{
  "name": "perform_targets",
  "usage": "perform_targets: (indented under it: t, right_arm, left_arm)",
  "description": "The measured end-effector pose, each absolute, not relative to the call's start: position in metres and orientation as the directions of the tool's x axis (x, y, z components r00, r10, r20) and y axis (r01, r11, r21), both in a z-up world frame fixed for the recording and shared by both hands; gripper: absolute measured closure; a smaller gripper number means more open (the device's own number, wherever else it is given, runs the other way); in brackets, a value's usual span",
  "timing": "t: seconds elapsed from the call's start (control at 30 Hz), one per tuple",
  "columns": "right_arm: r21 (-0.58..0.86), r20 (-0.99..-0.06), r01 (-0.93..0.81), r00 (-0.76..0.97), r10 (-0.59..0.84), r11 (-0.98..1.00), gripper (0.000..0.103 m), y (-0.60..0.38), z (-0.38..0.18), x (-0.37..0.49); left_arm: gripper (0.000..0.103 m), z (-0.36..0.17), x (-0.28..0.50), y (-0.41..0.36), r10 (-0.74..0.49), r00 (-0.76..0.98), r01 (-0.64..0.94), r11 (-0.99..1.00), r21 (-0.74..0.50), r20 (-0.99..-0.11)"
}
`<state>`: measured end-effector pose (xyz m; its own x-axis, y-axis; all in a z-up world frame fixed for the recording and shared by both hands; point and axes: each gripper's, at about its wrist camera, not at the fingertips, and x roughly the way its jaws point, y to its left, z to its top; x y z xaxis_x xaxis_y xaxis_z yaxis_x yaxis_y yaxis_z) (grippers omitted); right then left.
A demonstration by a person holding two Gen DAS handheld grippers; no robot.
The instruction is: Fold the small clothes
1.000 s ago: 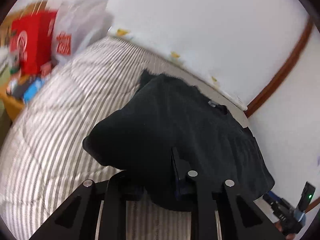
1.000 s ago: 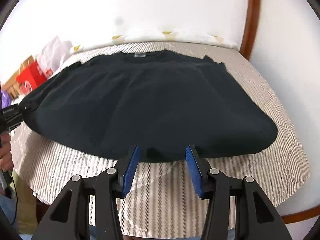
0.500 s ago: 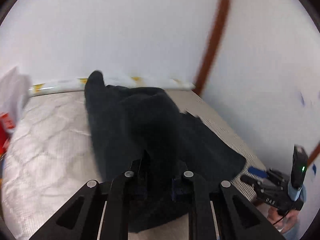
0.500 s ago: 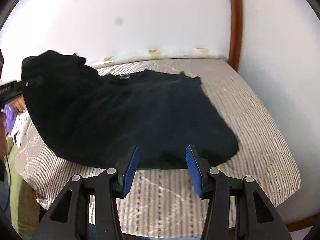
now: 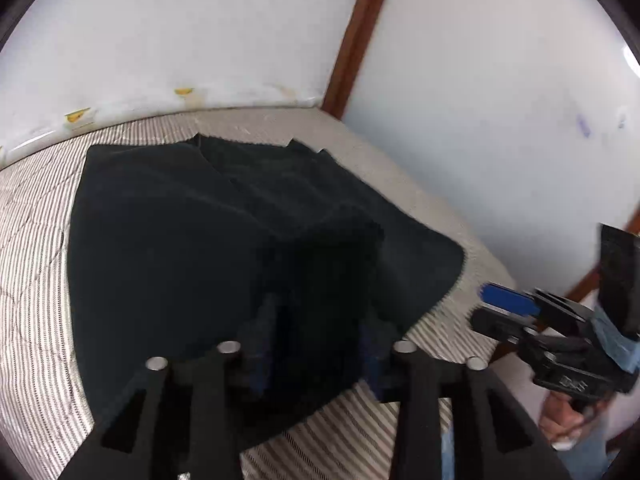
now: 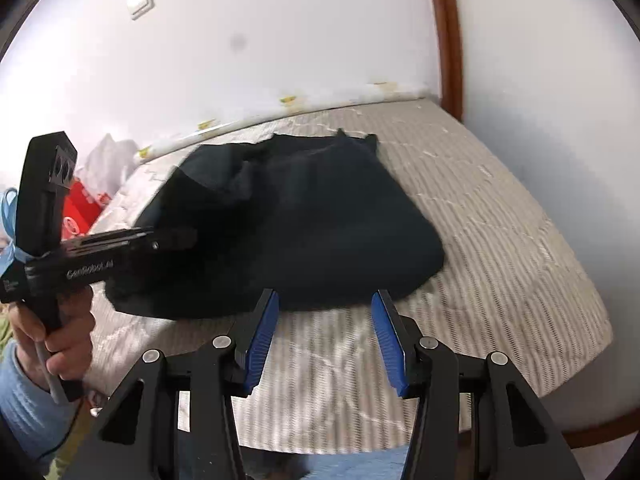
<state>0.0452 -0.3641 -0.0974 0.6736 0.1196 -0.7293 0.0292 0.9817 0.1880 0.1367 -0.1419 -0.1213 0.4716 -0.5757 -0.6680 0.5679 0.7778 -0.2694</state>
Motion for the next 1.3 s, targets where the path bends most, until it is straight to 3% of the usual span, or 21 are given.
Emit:
perform_targets:
  t: [0.07,0.17,0.33,0.57,0.63,0.77,0.8,1.0,1.13,1.2,1.3]
  right_arm:
    - [0.203,-0.715,-0.003,0.682,0.150,0.979,0.045,-0.353,-0.094,0.051]
    - [0.259,-0.691,-0.051,0.688,0.222,0.964,0.028,-0.337,-0.092,0.064]
    - [0.401,-0.675,-0.085,0.646,0.357,0.912,0.028,-0.311,-0.106,0.094]
    - [0.493,-0.672,0.002,0.635,0.380,0.870,0.028,-0.285,-0.135,0.142]
    - [0.469,-0.664,0.017,0.666,0.340,0.883,0.034,-0.279,-0.134,0.154]
    - [0.363,-0.692,-0.028,0.662,0.290,0.931,0.080,-0.260,-0.132,0.177]
    - [0.349,-0.685,-0.046,0.669,0.288,0.936,0.083,-0.260,-0.130,0.178]
    - [0.203,-0.586,-0.100,0.784,0.203,0.974,0.088,-0.291,-0.079,0.157]
    - [0.111,-0.512,0.015,0.858,0.044,0.994,0.088,-0.341,-0.055,0.132]
    - [0.125,-0.525,0.094,0.851,-0.015,0.988,0.088,-0.375,-0.059,0.124]
    - [0.113,-0.619,0.147,0.784,-0.046,0.983,0.088,-0.403,-0.095,0.129]
  left_arm:
    - [0.037,-0.114,0.127,-0.128,-0.576,0.505,0.573,0.781,-0.249,-0.643]
    - [0.036,-0.112,0.110,-0.099,-0.535,0.556,0.557,0.808,-0.193,-0.635]
    - [0.033,-0.137,0.098,-0.051,-0.427,0.595,0.453,0.878,-0.154,-0.681]
    - [0.032,-0.169,0.102,-0.025,-0.451,0.542,0.389,0.883,-0.264,-0.709]
    - [0.032,-0.174,0.106,-0.029,-0.471,0.526,0.389,0.874,-0.292,-0.708]
    - [0.030,-0.181,0.111,-0.044,-0.466,0.522,0.383,0.877,-0.292,-0.714]
    - [0.030,-0.181,0.111,-0.050,-0.448,0.536,0.376,0.885,-0.273,-0.715]
    - [0.030,-0.177,0.117,-0.075,-0.399,0.551,0.383,0.901,-0.203,-0.733]
    - [0.030,-0.173,0.114,-0.091,-0.416,0.547,0.411,0.889,-0.199,-0.726]
    - [0.030,-0.172,0.111,-0.101,-0.423,0.551,0.434,0.882,-0.186,-0.720]
    - [0.031,-0.170,0.108,-0.113,-0.432,0.551,0.461,0.871,-0.172,-0.714]
